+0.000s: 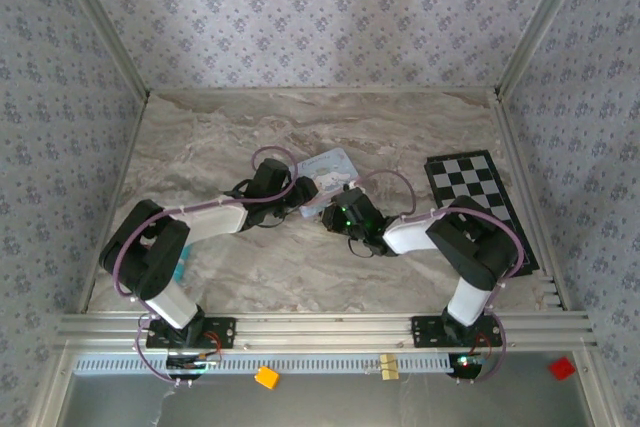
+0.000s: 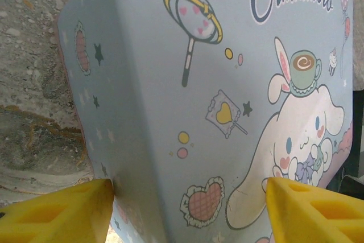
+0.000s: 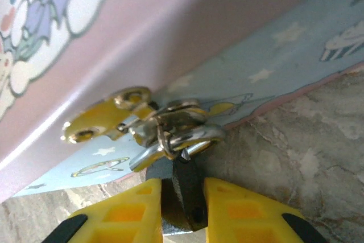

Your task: Unlock a padlock with a key

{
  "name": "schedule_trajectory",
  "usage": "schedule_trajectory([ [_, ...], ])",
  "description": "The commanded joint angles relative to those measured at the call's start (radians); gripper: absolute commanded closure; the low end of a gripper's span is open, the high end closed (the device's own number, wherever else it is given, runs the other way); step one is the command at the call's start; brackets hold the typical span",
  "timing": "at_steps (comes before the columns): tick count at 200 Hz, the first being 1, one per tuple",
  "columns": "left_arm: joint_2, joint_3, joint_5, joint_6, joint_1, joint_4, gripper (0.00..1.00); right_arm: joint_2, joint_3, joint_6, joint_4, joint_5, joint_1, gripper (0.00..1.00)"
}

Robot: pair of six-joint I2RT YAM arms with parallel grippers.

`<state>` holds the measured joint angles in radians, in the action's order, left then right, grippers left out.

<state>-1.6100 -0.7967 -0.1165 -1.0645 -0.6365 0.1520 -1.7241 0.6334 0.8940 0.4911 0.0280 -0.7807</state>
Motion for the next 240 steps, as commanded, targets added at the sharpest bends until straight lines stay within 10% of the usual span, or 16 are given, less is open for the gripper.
schedule_trajectory([
  [1,0.022,0.023,0.047,-0.023,-0.006,-0.042,0.3,-0.013,-0.07,0.047,-0.022,-0.051,0.021,0.81],
  [240,0.025,0.056,0.061,-0.074,-0.023,0.031,0.29,-0.002,-0.229,0.352,0.484,-0.231,0.141,0.98],
])
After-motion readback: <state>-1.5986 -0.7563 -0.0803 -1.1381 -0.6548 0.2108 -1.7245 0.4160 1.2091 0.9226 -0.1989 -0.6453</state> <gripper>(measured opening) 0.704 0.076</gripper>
